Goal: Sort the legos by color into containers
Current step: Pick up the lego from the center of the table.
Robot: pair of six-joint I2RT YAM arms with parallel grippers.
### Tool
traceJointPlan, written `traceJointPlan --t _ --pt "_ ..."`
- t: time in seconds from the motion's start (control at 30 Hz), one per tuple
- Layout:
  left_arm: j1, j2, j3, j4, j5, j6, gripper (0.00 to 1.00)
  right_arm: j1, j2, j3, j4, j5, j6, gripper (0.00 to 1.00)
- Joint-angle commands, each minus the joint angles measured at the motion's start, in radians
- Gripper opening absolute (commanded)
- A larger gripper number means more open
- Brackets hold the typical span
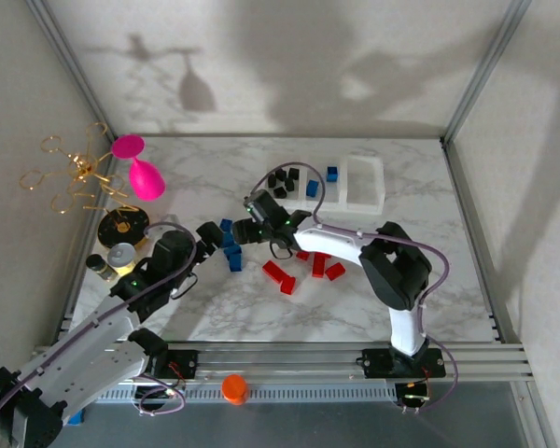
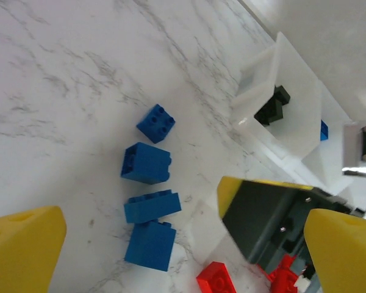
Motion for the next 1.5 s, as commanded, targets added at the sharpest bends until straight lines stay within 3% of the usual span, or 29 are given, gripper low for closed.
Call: traceJointPlan --t 0.0,0.33,0.97,1.47 --pt "0.014 -0.053 -0.022 -0.088 -0.054 -0.035 1.00 0.033 0.036 0.052 0.012 -0.028 0.006 0.75" --pt "0.028 -0.136 -0.042 -0.154 -0.096 -0.069 1.00 0.088 0.154 0.157 -0.032 -0.013 -0.019 0.76" --pt "0.034 -0.161 -0.057 -0.171 -0.137 -0.099 1.00 0.092 0.239 0.206 -0.095 -0.030 -0.132 0.73" --pt "0.035 -0.158 -0.065 -0.155 -0.130 -0.097 1.00 0.088 0.227 0.239 -0.142 0.022 -0.117 0.50"
